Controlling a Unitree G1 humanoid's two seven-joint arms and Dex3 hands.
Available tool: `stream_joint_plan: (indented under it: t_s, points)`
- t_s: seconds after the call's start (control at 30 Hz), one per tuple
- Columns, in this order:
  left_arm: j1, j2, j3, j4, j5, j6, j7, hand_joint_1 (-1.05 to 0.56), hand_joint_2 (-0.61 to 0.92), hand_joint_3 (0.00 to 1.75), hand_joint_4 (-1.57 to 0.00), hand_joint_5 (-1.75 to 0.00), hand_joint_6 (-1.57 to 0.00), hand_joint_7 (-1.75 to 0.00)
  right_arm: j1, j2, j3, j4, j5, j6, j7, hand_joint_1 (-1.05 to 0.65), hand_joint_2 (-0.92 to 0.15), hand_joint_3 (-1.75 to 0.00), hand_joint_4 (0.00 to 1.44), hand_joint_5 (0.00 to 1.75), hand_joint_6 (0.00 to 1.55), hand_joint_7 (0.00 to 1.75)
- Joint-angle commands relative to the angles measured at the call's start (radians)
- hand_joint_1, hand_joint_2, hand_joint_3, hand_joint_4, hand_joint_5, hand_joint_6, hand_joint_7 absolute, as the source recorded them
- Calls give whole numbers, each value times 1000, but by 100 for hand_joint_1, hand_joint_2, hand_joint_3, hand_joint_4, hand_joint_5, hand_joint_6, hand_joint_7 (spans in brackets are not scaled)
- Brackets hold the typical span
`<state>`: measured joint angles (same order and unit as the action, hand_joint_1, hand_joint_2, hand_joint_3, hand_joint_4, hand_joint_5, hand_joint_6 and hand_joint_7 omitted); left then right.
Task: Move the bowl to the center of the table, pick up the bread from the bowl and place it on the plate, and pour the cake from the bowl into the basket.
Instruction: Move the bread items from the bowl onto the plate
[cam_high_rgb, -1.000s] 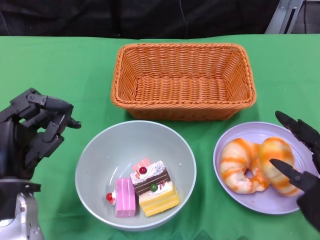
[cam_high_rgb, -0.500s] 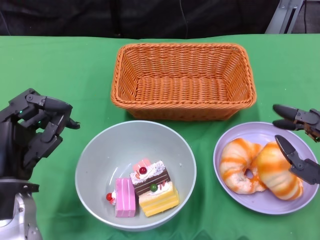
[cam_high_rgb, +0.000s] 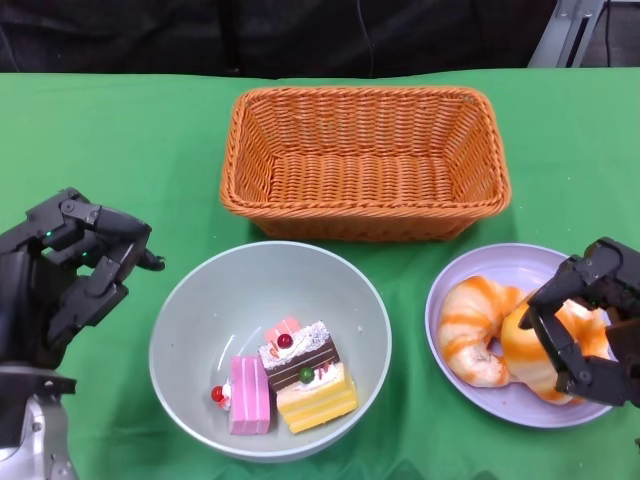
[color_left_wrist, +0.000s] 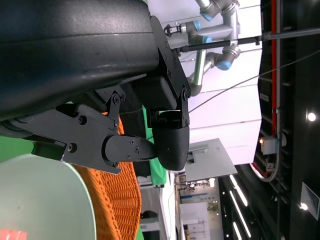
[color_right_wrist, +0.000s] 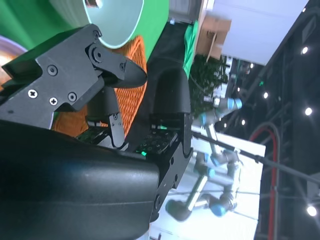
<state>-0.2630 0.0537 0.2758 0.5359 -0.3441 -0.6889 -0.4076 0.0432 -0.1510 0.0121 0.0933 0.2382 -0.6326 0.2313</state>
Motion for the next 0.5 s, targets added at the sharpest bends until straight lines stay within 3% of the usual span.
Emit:
stream_joint_plan:
  t_s: [0.03,0.23,0.5]
  points:
    - [20,23,3,-1,-8,-16,-25,-13,92,31,-84,-131,-96,-91,0,-11,-26,-17,48,33,42,-6,-45,-113,72,158,66,134]
    - [35,27,-1,-5,5,-28,-31,-14,90,31,-84,-131,-96,-92,-21,-1,-43,-37,70,86,81,-5,-45,-115,71,160,64,135]
    - [52,34,-10,-7,-1,-40,-61,-14,91,33,-83,-133,-94,-95,-3,17,-34,-41,26,104,97,-6,-37,-125,73,163,65,139]
